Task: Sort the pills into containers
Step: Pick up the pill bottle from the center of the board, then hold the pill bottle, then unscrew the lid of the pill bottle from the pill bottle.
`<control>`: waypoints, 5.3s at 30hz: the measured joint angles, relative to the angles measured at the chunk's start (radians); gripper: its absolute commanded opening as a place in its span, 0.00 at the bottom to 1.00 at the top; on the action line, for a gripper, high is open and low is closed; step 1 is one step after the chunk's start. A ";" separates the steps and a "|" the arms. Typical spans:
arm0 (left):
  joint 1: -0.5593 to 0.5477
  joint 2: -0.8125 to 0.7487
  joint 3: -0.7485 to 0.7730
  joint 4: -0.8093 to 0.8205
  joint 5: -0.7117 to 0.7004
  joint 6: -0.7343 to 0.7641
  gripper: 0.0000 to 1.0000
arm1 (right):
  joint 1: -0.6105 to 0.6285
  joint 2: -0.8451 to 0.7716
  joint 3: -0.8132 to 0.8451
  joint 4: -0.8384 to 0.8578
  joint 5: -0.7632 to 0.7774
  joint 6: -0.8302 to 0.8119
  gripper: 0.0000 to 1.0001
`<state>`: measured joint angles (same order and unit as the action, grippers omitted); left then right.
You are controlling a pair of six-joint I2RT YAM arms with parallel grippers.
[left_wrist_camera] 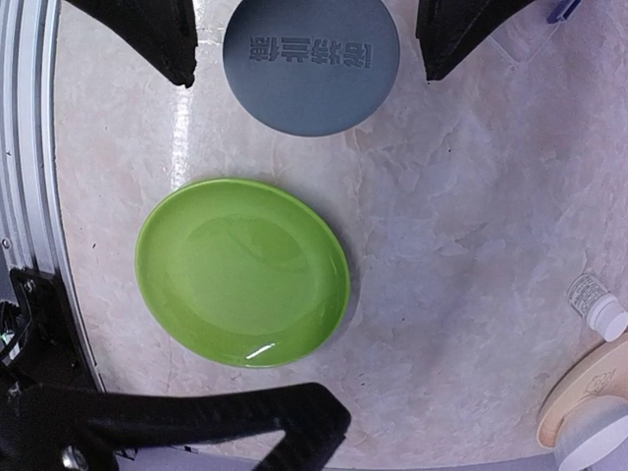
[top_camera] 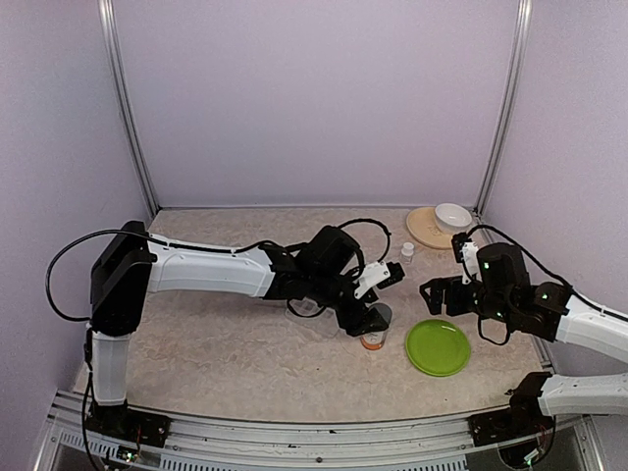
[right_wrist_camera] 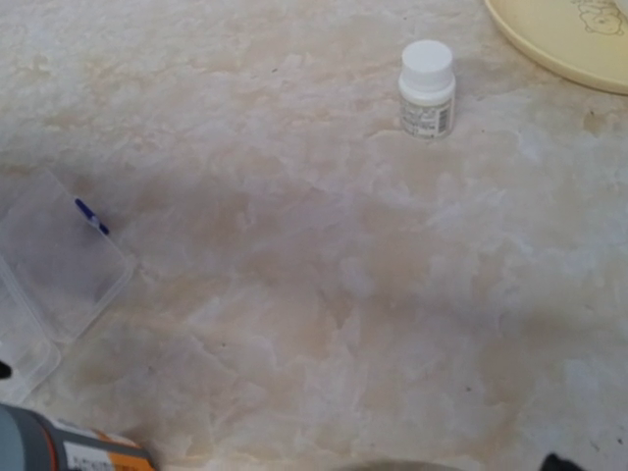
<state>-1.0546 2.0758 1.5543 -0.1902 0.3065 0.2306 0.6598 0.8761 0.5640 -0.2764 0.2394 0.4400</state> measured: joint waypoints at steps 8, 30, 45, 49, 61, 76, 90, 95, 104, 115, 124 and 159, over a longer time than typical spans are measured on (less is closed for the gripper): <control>0.000 0.007 0.011 0.008 0.001 0.000 0.64 | 0.000 0.000 -0.008 0.004 0.000 0.000 1.00; 0.000 0.020 0.022 0.007 0.010 -0.006 0.17 | -0.002 -0.003 -0.041 0.056 -0.048 -0.034 1.00; 0.000 -0.278 -0.158 0.064 0.075 -0.029 0.11 | -0.002 -0.159 -0.201 0.383 -0.457 -0.163 1.00; 0.000 -0.396 -0.204 0.118 0.137 -0.040 0.11 | -0.002 -0.172 -0.246 0.542 -0.618 -0.171 1.00; 0.000 -0.497 -0.271 0.297 0.318 -0.111 0.11 | -0.003 -0.044 -0.321 1.084 -0.977 -0.117 0.98; 0.000 -0.497 -0.320 0.552 0.395 -0.203 0.10 | 0.026 0.183 -0.240 1.374 -1.101 -0.042 0.88; 0.000 -0.496 -0.346 0.621 0.384 -0.205 0.10 | 0.069 0.274 -0.165 1.446 -1.136 0.002 0.74; 0.000 -0.496 -0.355 0.632 0.376 -0.205 0.10 | 0.072 0.292 -0.162 1.450 -1.138 0.011 0.57; 0.001 -0.496 -0.359 0.642 0.360 -0.230 0.11 | 0.075 0.295 -0.159 1.442 -1.137 0.022 0.22; -0.011 -0.496 -0.359 0.612 0.117 -0.478 0.17 | 0.081 0.101 -0.127 1.017 -0.871 -0.259 0.02; -0.024 -0.483 -0.359 0.577 -0.029 -0.683 0.56 | 0.101 0.058 -0.107 0.849 -0.710 -0.388 0.00; 0.011 -0.498 -0.423 0.702 0.051 -0.640 0.95 | 0.198 0.281 -0.006 0.964 -0.652 -0.214 0.00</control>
<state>-1.0435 1.5776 1.1316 0.5114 0.3573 -0.4091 0.8574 1.1572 0.5575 0.6876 -0.4129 0.2256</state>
